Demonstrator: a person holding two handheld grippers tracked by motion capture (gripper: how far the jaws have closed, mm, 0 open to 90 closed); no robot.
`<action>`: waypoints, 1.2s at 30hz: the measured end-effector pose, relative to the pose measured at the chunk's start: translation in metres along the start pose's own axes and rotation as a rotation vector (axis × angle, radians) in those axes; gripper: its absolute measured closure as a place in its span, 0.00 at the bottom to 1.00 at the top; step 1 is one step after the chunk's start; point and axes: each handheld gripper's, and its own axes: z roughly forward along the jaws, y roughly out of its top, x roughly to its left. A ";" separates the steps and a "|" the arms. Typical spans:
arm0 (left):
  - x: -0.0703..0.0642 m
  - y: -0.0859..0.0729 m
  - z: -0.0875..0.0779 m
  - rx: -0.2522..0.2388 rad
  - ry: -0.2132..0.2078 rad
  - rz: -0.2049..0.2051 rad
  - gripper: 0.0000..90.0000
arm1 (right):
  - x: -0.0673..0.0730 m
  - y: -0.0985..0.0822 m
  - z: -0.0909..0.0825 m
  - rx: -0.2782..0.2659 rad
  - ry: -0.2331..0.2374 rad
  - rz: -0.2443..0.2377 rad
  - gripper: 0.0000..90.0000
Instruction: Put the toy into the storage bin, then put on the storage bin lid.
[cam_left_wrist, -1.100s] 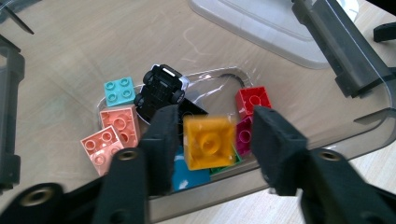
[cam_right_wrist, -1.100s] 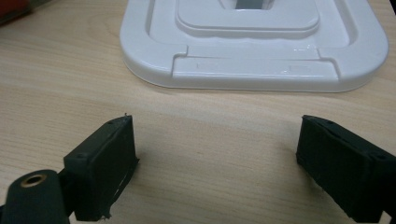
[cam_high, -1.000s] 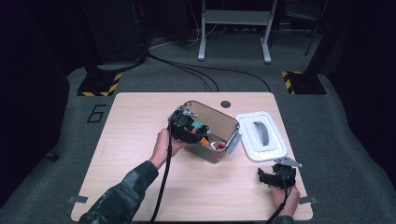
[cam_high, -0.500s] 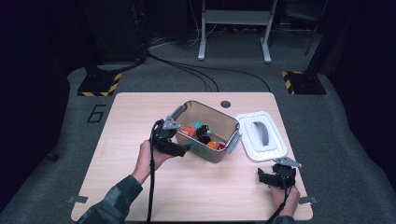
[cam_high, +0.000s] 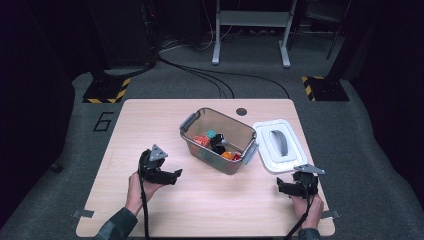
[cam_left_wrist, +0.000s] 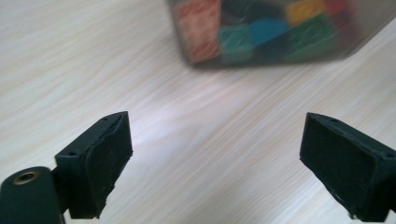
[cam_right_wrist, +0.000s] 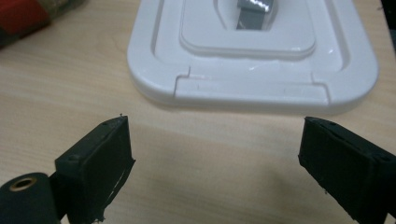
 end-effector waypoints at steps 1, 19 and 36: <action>0.005 -0.013 0.004 0.015 0.005 -0.024 0.08 | -0.001 0.005 -0.002 -0.006 0.005 0.001 0.09; 0.025 -0.075 0.030 0.049 0.101 -0.123 0.03 | -0.019 0.068 0.039 0.063 0.064 -0.015 0.13; 0.027 -0.080 0.030 0.024 0.083 -0.137 0.02 | -0.033 0.117 0.092 0.103 0.058 0.039 0.53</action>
